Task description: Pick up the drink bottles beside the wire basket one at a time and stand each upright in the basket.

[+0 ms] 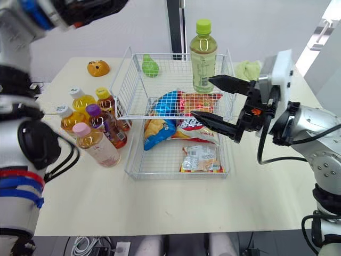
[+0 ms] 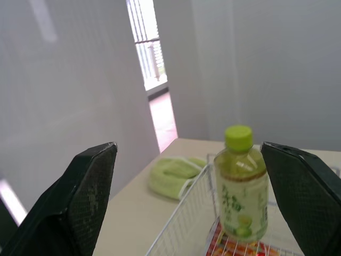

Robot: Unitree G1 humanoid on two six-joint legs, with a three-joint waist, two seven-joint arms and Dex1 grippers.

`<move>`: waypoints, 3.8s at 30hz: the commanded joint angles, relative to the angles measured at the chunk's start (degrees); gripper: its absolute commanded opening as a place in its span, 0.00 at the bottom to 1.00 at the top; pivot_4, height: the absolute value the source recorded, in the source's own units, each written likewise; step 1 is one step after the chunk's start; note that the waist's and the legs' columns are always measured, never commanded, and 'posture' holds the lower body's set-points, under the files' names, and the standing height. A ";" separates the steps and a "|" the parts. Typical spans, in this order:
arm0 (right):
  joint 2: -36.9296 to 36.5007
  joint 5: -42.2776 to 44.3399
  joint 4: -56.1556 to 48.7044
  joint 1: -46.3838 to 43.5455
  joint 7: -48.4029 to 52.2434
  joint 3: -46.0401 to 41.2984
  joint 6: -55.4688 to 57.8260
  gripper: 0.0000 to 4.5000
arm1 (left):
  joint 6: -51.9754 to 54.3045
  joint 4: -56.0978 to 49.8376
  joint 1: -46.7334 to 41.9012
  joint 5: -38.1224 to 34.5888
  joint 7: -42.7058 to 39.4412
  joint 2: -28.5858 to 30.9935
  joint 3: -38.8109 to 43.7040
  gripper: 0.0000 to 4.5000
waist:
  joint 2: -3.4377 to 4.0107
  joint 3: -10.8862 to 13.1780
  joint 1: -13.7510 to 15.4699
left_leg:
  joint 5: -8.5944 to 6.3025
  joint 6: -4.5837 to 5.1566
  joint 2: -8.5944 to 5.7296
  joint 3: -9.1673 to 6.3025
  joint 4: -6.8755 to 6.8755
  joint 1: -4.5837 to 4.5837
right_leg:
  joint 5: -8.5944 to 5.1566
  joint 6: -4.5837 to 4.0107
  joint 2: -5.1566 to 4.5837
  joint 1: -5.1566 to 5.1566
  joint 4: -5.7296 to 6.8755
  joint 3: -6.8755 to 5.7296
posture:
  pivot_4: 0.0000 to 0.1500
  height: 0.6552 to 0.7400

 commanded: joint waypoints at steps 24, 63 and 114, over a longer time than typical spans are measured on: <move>11.79 -4.56 14.34 -12.27 23.22 7.90 -5.59 1.00 | 10.19 -65.97 98.96 -19.70 23.82 -21.40 53.34 0.99 | -0.33 -0.29 1.62 | -0.01 0.00 0.29 0.04 0.01 0.47 | 0.08 -0.01 -0.34 0.47 -0.10 0.00 | 1.00 1.00; 9.66 -7.20 8.98 -7.32 14.40 3.72 -5.69 1.00 | -5.58 -38.70 64.35 -14.79 36.97 -2.75 16.97 0.99 | -0.23 -0.26 2.01 | -0.01 0.00 0.85 0.17 -0.10 0.53 | 0.40 -0.64 0.76 0.27 -0.18 0.09 | 1.00 1.00; 8.66 -7.20 8.91 -7.42 13.53 4.40 -5.65 1.00 | -5.58 -36.84 62.48 -16.32 32.29 2.09 18.49 0.30 | -0.21 -0.24 1.69 | -0.01 0.00 0.87 0.15 -0.14 0.52 | 0.40 -0.64 0.76 0.24 -0.19 0.07 | 1.00 1.00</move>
